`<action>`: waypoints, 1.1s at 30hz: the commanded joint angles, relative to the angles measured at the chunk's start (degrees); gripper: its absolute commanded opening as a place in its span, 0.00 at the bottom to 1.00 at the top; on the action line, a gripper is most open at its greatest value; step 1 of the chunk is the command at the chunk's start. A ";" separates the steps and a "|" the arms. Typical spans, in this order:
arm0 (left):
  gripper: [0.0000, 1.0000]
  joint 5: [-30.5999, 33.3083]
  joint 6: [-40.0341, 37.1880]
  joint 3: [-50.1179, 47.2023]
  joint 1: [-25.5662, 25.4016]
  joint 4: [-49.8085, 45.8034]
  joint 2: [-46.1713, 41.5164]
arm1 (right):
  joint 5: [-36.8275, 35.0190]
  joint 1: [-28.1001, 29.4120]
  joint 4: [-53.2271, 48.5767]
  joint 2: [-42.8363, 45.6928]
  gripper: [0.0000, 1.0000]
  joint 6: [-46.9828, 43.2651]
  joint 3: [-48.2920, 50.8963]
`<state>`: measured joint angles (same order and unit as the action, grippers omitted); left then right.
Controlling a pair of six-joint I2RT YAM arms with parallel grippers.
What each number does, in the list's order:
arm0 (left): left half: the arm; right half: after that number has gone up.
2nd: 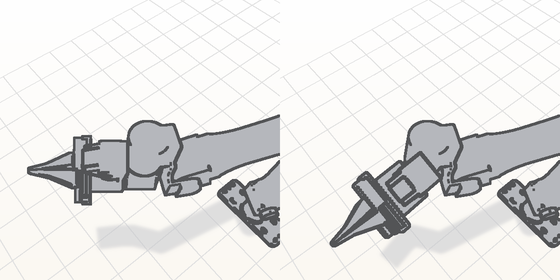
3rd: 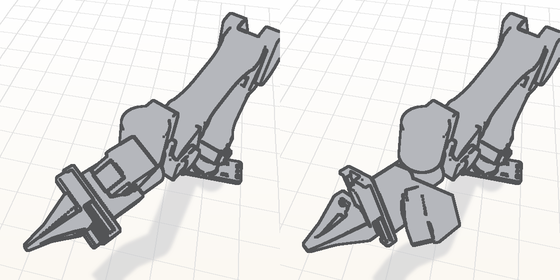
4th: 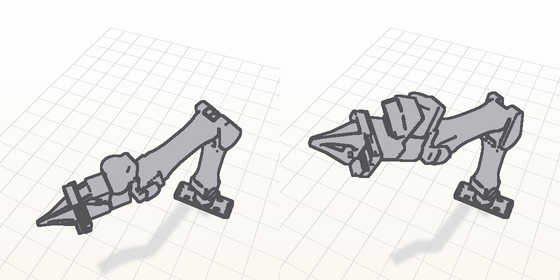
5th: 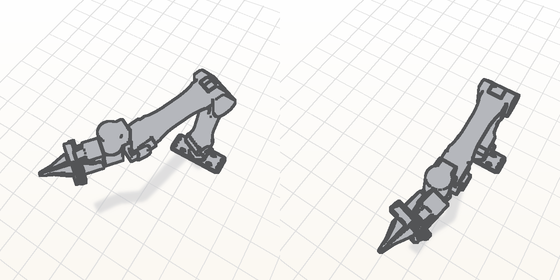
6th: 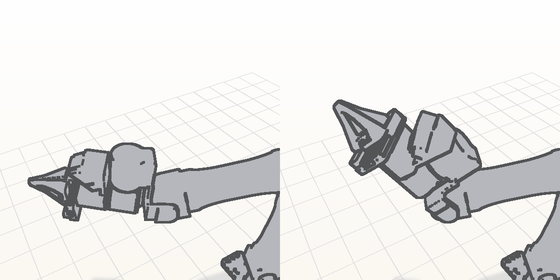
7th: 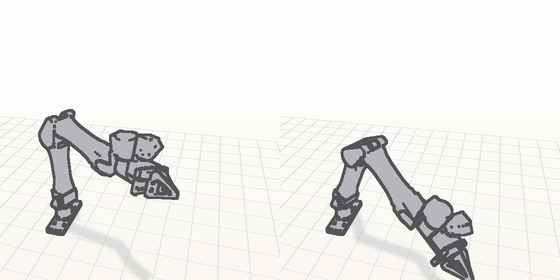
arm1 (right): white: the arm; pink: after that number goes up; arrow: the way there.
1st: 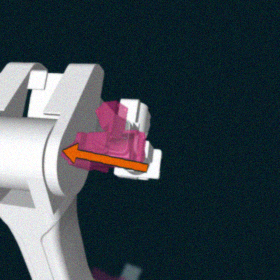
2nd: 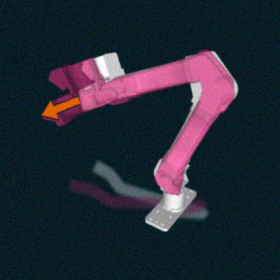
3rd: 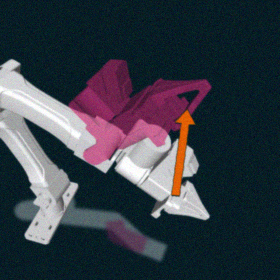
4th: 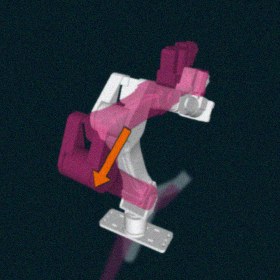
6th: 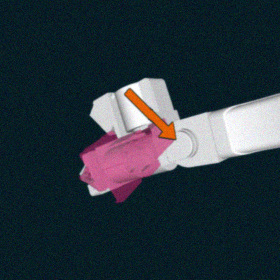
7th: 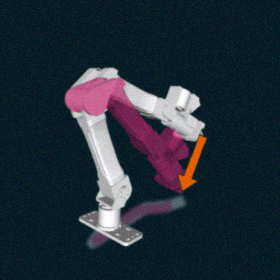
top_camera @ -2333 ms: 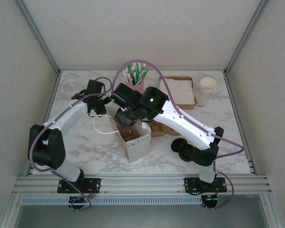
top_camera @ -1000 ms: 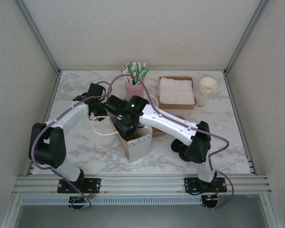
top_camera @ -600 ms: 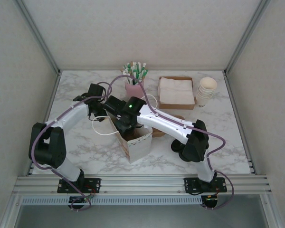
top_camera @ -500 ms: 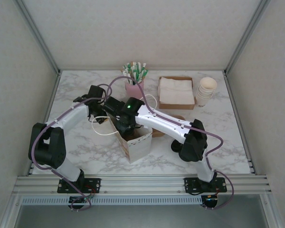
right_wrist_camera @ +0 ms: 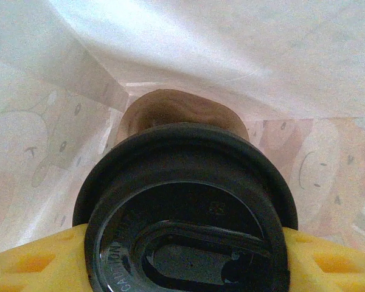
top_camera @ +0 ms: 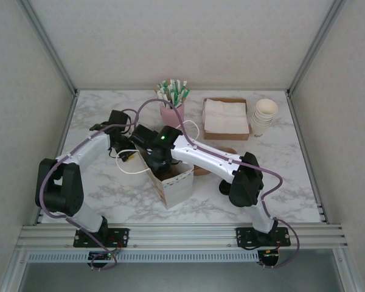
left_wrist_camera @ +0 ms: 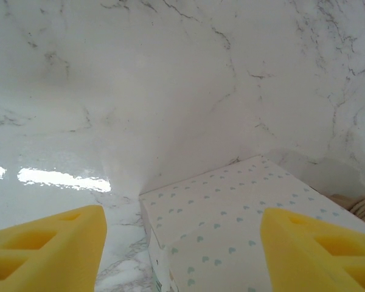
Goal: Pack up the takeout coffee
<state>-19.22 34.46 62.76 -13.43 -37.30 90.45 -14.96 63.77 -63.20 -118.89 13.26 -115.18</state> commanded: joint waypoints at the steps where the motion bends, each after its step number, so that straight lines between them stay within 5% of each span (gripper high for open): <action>1: 0.67 -1.05 -1.12 0.81 0.89 -1.92 -2.39 | 0.22 -0.32 -0.78 -1.82 0.49 1.42 -1.66; 33: 0.68 0.73 0.83 0.44 3.26 0.91 -2.94 | -2.14 -0.31 1.70 -2.66 0.47 -0.03 -1.90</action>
<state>-18.96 34.59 62.89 -10.76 -37.08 88.82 -15.51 63.77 -62.59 -120.53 14.11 -118.04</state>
